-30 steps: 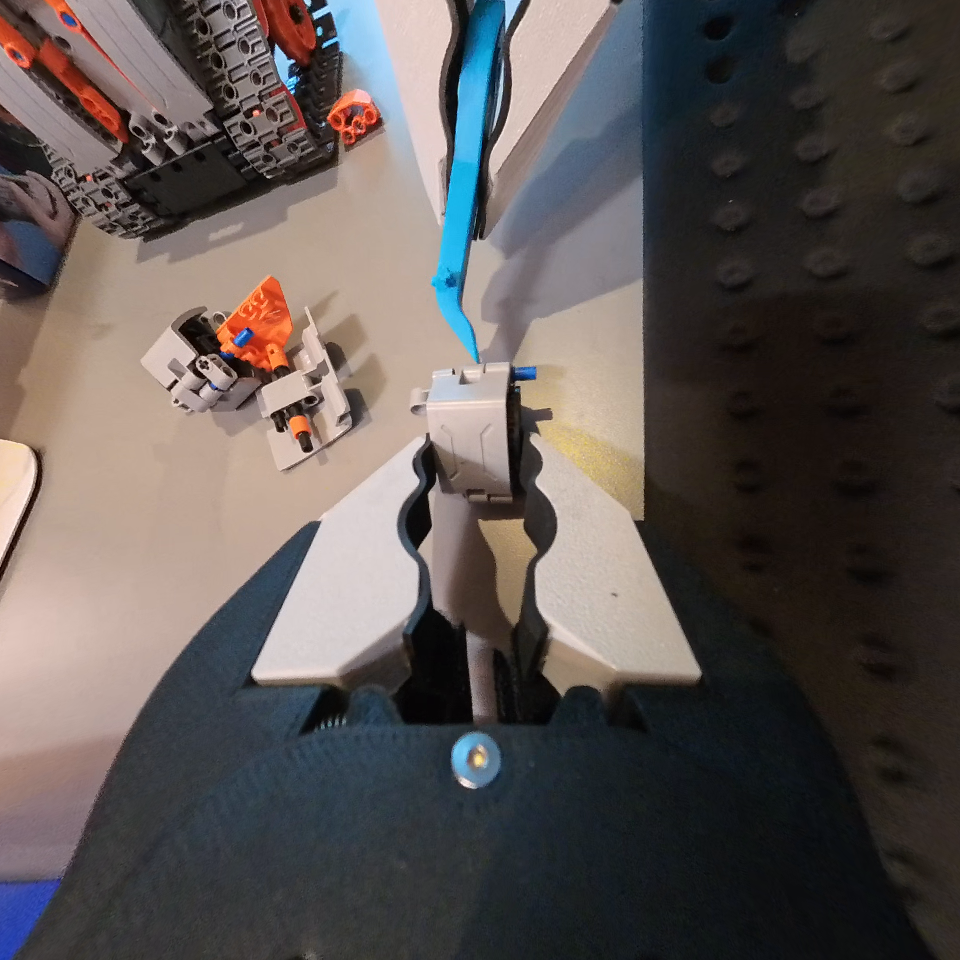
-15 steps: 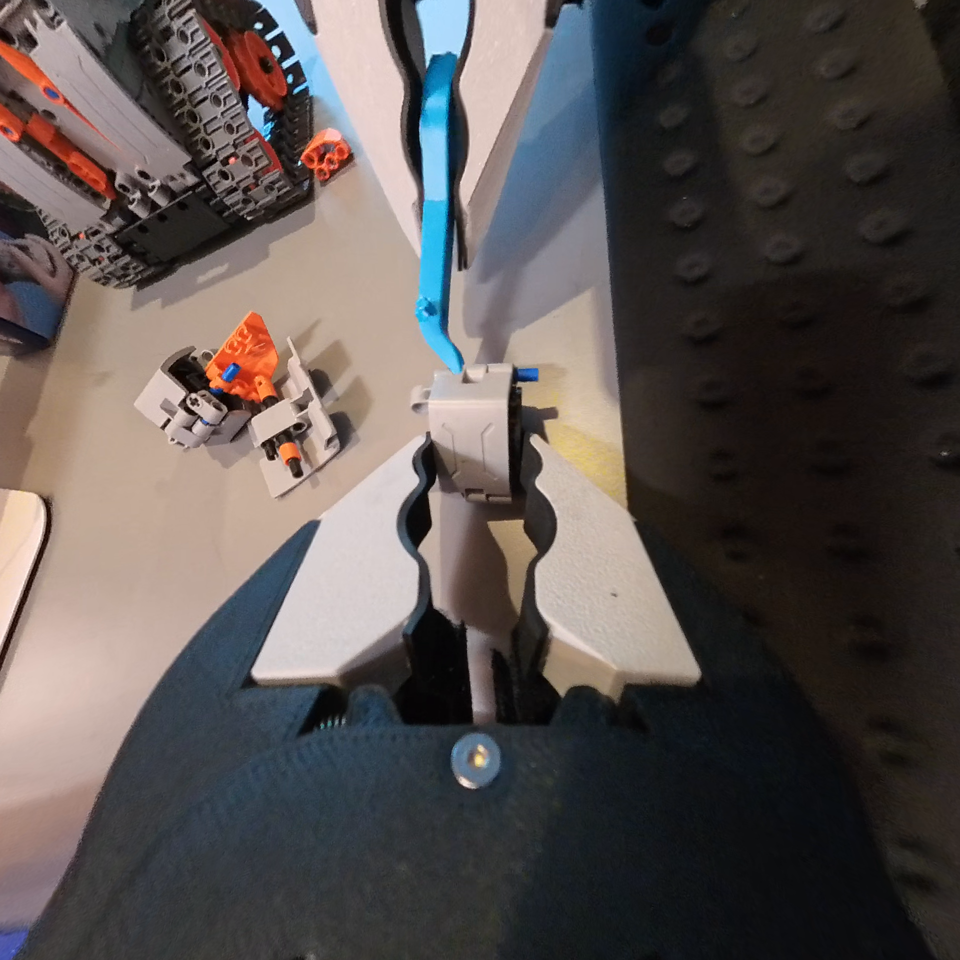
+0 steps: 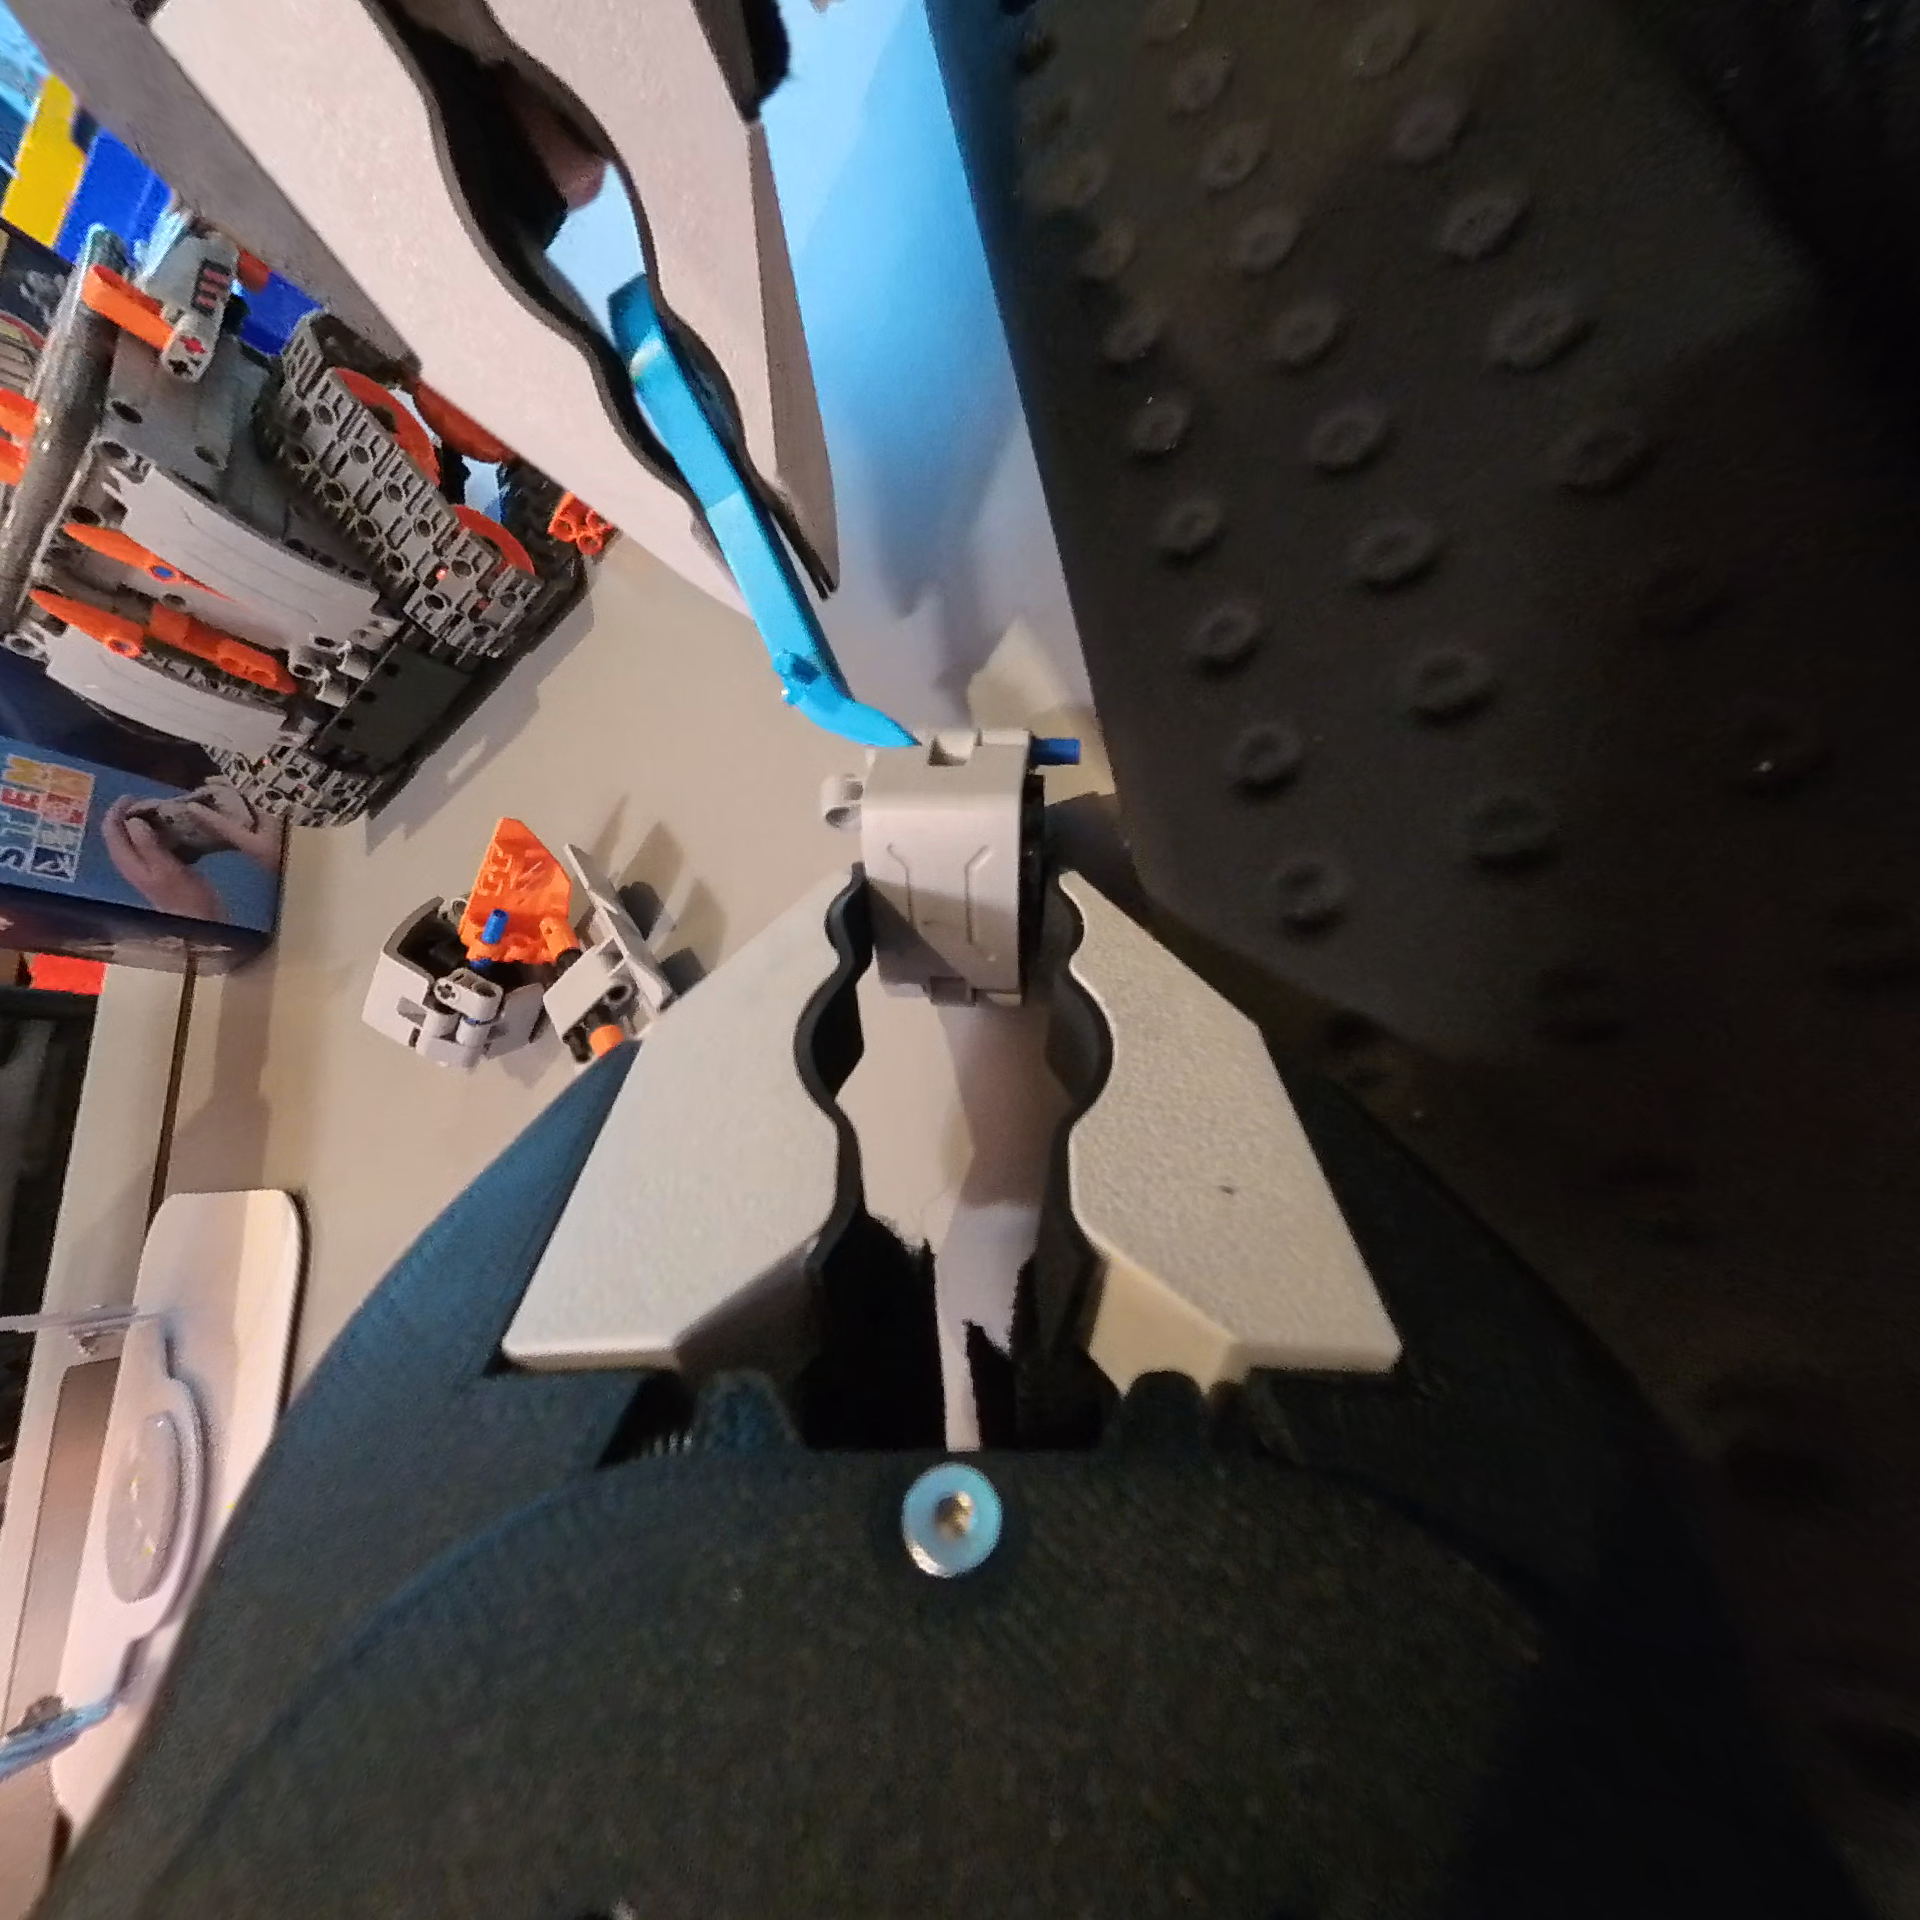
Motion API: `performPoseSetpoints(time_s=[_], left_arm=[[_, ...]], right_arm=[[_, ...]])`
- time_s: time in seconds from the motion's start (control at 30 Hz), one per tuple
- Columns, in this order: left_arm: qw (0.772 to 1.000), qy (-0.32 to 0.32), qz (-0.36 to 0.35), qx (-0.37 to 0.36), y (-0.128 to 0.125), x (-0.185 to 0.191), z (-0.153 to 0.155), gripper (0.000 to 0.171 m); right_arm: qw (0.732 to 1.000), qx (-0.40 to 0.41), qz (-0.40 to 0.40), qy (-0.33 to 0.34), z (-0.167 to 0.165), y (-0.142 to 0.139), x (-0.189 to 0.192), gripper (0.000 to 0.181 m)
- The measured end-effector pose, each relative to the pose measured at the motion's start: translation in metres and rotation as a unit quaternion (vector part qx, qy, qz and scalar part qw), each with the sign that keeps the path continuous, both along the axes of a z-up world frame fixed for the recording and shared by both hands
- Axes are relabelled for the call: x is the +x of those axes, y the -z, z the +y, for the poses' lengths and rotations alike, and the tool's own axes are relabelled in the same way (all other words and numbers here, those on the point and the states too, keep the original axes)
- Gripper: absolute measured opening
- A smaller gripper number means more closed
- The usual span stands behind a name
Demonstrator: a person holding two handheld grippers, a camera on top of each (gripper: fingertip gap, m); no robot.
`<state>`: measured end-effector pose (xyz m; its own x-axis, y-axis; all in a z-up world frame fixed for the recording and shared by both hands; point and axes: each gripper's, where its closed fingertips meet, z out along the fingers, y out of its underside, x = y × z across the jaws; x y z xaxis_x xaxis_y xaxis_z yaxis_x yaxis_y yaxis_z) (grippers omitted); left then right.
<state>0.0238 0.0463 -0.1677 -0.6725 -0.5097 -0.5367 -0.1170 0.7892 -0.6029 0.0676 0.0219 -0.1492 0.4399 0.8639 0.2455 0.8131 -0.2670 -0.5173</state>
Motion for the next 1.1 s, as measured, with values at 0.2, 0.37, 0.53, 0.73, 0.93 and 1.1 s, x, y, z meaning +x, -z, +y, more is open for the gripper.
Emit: performPoseSetpoints(time_s=[0.2,0.37,0.53,0.73,0.93,1.1], left_arm=[[1.000,0.013,-0.001,0.000,0.000,0.000,-0.002,0.029],[1.000,0.018,-0.001,-0.005,0.000,-0.001,-0.003,0.029],[1.000,0.016,-0.002,-0.005,0.000,-0.001,-0.003,0.029],[1.000,0.012,-0.005,-0.004,0.000,0.002,-0.002,0.030],[1.000,-0.011,0.001,-0.009,0.000,0.005,0.006,0.030],[0.999,-0.032,0.027,-0.034,0.001,0.008,0.015,0.030]], right_arm=[[0.998,-0.021,-0.032,-0.054,0.003,-0.003,0.001,0.004],[0.995,-0.041,-0.047,-0.080,0.004,-0.004,0.001,0.004],[0.994,-0.066,-0.033,-0.082,0.008,-0.002,0.002,0.005],[0.995,-0.057,-0.035,-0.076,0.008,-0.004,0.005,0.004],[0.999,-0.029,-0.011,-0.039,0.013,-0.011,0.013,0.005],[0.999,-0.033,0.038,-0.015,0.004,-0.003,0.011,0.005]])
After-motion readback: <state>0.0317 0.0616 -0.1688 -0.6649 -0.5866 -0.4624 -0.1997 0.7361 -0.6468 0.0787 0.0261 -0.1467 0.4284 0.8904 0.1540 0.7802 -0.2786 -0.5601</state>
